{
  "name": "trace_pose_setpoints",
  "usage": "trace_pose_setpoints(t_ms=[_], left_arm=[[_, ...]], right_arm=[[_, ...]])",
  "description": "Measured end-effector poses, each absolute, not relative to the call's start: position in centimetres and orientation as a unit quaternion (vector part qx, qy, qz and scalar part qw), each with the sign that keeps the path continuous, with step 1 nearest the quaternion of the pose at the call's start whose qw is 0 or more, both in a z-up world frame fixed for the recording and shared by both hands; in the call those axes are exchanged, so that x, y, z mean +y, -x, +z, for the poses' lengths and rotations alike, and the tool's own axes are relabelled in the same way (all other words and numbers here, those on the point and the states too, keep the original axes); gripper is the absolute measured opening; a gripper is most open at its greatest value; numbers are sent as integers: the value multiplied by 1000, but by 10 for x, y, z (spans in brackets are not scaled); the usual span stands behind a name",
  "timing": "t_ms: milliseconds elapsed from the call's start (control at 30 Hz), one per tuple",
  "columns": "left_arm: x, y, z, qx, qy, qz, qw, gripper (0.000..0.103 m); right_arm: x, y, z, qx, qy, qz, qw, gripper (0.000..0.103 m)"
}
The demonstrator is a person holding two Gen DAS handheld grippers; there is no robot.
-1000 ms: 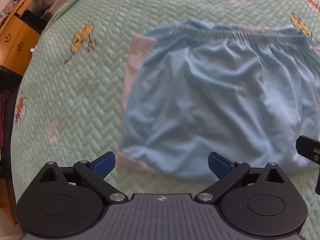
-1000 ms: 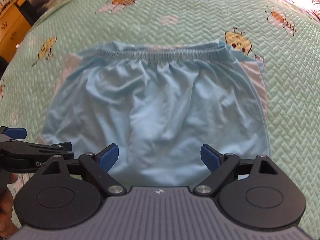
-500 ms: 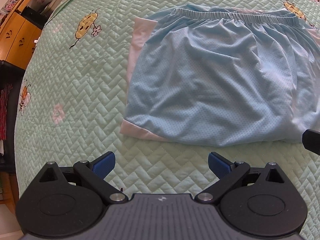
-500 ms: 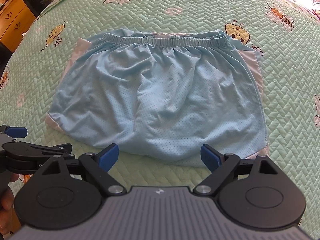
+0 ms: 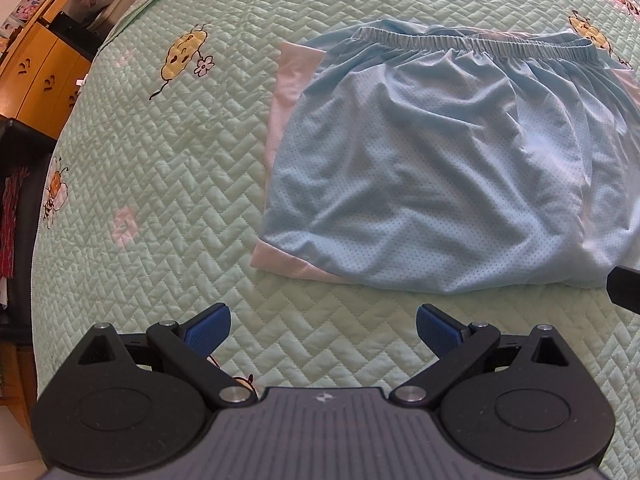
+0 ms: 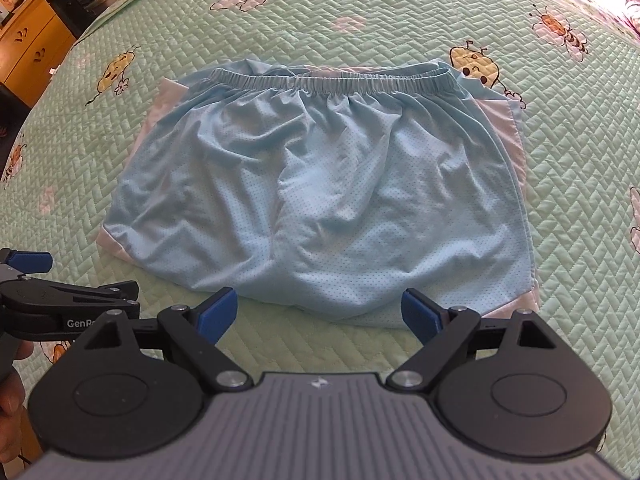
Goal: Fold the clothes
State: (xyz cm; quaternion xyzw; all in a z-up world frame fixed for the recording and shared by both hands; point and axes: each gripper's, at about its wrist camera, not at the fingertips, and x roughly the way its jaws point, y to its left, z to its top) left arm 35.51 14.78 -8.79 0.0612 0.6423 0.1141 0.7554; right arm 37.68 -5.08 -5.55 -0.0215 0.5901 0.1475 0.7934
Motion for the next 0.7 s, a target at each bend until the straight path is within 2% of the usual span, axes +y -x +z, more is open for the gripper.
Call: trace_pose_setpoints(t_ms=[400,467,567,600,633,700], left_arm=[[143,-354,-86,599,-47,99,793,100],[142,-349,-77,575,-42,94,812,97],[150,-332,-49,491,8,47,870,93],[158,-327,-42,461,35,28,886,93],[166,-322,-35,431,62,10,900,95],[184,-313,-23,372,114,-25,921,99]], right_arm=[[-65,-374,-55,550,-19,171,817,89],[-75,-359,-36,490,-47,187,850,89],[-106,-312,3,291,-99,215,927,91],[-117,-297,11,223,-111,224,942,102],[-128,-289,11,181,-119,238,947,103],[-143,-297,6,187,-128,266,937,103]])
